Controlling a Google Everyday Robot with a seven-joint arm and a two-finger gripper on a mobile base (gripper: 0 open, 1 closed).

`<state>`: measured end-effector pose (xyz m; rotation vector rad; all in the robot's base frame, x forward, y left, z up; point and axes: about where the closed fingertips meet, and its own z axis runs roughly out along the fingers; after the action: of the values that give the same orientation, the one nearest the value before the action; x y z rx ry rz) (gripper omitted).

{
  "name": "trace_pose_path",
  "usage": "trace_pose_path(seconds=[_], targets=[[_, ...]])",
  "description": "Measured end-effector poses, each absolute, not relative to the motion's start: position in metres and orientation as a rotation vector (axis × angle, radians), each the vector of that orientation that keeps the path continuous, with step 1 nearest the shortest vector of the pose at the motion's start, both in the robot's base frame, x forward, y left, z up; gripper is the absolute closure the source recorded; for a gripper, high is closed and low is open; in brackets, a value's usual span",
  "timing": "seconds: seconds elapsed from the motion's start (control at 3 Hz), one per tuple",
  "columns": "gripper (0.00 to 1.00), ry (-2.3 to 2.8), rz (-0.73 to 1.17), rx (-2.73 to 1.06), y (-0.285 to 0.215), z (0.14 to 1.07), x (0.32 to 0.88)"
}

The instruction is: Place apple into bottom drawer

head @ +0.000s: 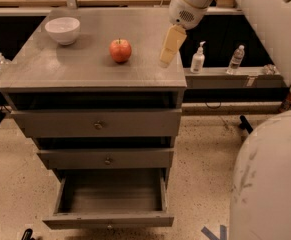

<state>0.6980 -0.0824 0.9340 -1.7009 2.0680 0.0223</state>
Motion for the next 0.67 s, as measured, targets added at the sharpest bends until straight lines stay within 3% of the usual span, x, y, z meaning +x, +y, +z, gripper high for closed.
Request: trace_pose_path(seconds=[0.33,0.67], targets=[[0.00,2.071,0.119,-1.467,-0.070,0.932,0.719],[0.00,1.987,0.332,-1.144,-0.048,0.906,0.735]])
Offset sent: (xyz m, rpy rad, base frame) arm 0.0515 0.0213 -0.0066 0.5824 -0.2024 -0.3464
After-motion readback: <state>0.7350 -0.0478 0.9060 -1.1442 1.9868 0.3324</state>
